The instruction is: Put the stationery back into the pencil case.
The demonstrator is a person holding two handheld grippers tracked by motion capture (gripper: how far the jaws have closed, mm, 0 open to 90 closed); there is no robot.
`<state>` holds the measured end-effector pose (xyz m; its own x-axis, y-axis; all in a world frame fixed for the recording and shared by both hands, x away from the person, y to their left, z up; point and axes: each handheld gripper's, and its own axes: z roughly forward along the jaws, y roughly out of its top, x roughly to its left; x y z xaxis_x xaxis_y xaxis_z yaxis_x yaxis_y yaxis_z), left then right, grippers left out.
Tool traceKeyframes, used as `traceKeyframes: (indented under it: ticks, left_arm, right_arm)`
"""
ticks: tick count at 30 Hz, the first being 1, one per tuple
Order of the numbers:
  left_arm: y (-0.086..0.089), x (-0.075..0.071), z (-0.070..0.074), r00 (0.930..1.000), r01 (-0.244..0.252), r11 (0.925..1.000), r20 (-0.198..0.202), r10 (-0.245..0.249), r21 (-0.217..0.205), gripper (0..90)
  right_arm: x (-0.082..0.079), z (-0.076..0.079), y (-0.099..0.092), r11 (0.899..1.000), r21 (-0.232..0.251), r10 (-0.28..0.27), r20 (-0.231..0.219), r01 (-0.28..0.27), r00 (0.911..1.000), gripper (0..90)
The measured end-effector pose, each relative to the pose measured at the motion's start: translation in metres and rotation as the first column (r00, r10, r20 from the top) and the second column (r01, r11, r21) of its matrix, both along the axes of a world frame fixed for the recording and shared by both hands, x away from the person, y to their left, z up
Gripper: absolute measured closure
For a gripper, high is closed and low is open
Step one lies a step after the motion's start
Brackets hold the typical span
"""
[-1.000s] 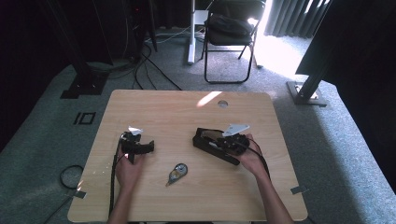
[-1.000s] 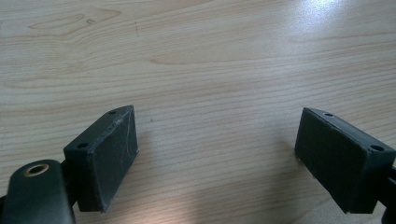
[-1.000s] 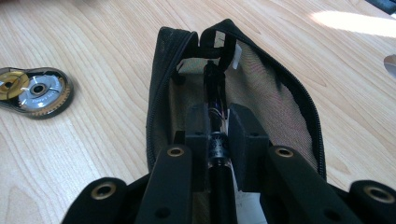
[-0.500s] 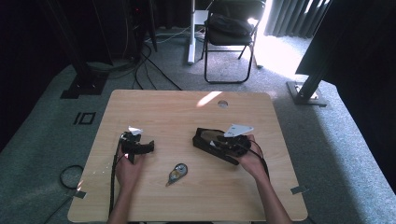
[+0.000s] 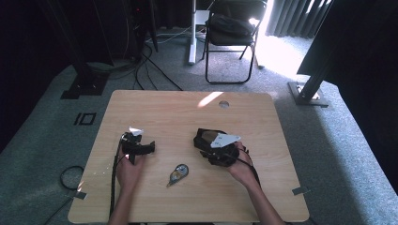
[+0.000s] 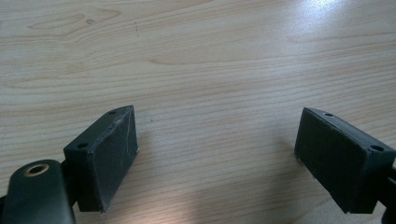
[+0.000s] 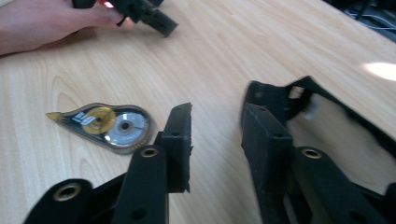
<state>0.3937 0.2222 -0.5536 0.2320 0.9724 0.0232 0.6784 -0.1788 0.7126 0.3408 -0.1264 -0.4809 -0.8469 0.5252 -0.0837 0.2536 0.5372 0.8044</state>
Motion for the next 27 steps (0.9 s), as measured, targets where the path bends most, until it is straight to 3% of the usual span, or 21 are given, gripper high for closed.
traceKeyframes:
  ticks: [16,20,27]
  left_arm:
    - [0.000,0.000,0.000,1.0000,0.000,1.0000,0.000,0.000,0.000,13.4]
    - [0.000,0.000,0.000,1.0000,0.000,1.0000,0.000,0.000,0.000,13.4]
    - [0.000,0.000,0.000,1.0000,0.000,1.0000,0.000,0.000,0.000,13.4]
  right_arm:
    - [-0.008,-0.025,0.038,0.994,-0.048,0.099,-0.069,-0.102,0.9927,46.9]
    - [-0.010,-0.033,0.051,0.987,-0.074,0.140,-0.074,-0.145,0.9874,37.0]
    - [-0.013,-0.044,0.070,0.974,-0.118,0.183,-0.085,-0.192,0.9794,29.4]
